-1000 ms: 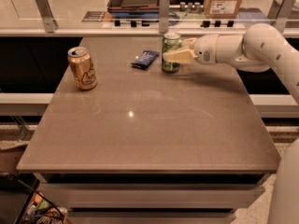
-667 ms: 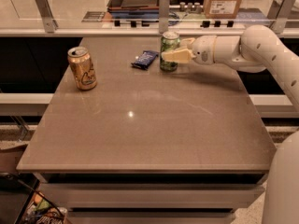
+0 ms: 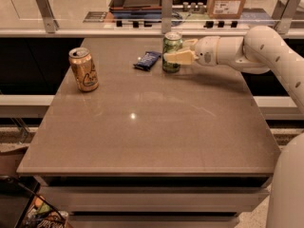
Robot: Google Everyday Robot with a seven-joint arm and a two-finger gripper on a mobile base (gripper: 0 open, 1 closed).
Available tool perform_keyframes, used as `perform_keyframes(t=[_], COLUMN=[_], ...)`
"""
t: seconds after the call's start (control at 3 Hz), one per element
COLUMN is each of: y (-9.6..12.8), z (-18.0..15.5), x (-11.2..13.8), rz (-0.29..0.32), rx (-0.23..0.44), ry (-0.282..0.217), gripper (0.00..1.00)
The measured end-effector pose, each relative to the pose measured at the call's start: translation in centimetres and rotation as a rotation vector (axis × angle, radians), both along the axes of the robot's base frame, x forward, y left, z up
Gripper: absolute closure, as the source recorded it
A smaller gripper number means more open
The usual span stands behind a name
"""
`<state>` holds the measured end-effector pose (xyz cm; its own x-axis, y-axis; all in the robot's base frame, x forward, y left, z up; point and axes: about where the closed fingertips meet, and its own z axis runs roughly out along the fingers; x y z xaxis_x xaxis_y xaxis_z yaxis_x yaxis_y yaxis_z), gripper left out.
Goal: Move green can near rxbar blueberry
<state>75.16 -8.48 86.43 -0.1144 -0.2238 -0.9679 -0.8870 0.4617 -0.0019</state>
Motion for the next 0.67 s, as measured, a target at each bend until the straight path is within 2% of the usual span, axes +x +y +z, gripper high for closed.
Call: perform_keyframes(t=[0.67], y=[0.03], z=[0.04], x=[0.0], rz=[0.0], rx=[0.0], ry=[0.0], gripper=[0.12])
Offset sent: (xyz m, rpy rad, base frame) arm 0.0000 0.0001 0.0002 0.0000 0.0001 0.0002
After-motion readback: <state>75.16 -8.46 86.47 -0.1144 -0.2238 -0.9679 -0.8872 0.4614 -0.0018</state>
